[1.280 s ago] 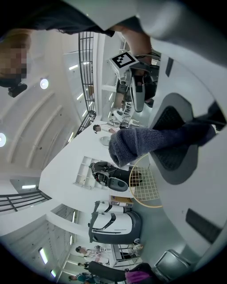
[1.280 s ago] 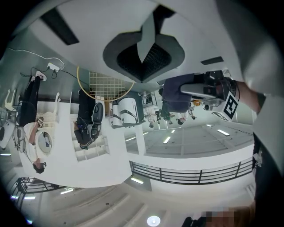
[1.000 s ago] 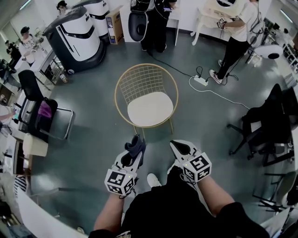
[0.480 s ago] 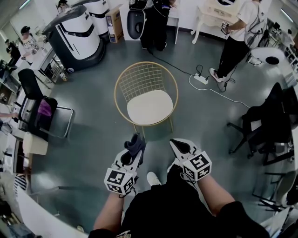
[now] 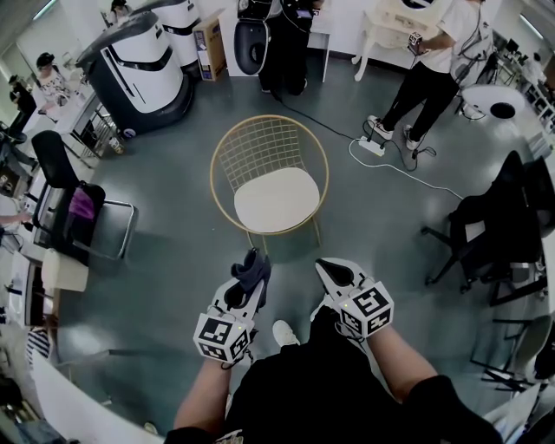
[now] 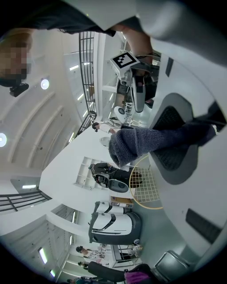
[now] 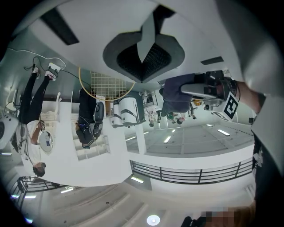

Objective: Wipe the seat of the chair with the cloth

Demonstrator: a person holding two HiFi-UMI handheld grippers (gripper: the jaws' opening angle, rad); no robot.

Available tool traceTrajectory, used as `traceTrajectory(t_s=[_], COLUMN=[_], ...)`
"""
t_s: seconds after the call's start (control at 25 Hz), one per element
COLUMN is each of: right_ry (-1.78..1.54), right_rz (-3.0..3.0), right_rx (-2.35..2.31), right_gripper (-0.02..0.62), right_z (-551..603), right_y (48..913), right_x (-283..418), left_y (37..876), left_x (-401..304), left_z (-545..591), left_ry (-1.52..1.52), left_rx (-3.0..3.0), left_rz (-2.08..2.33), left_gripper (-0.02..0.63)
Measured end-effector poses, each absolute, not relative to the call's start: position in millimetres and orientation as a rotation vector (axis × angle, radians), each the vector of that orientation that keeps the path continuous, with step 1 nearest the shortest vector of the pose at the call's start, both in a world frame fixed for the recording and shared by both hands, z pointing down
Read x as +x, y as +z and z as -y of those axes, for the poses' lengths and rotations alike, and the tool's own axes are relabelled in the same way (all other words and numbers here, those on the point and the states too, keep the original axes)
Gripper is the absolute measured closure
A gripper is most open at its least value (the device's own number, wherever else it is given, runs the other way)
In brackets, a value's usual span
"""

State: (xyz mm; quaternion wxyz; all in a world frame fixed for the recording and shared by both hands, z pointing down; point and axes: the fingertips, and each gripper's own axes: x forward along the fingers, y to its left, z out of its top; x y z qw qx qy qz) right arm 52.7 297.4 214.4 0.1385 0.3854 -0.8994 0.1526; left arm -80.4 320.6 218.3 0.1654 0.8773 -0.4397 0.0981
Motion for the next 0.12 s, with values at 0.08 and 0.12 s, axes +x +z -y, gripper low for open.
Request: traceTrajectory(t_s=[0.08, 0.12], right_ry=[0.439, 0.438], right_rz=[2.601, 2.601], right_rx=[1.117, 1.119], right_gripper=[0.583, 0.583], right_z=[-298.1, -298.5], right_y=[214.9, 215.2], right_x=[55.2, 56.5], left_y=[219.2, 219.6], left_x=[-78.3, -77.2], left_z=[-321.4, -321.8], left_ry=[0.283, 0.285], left_rx=[2.502, 2.503], left_rz=[1.25, 1.249], left_gripper=[0.518, 0.518])
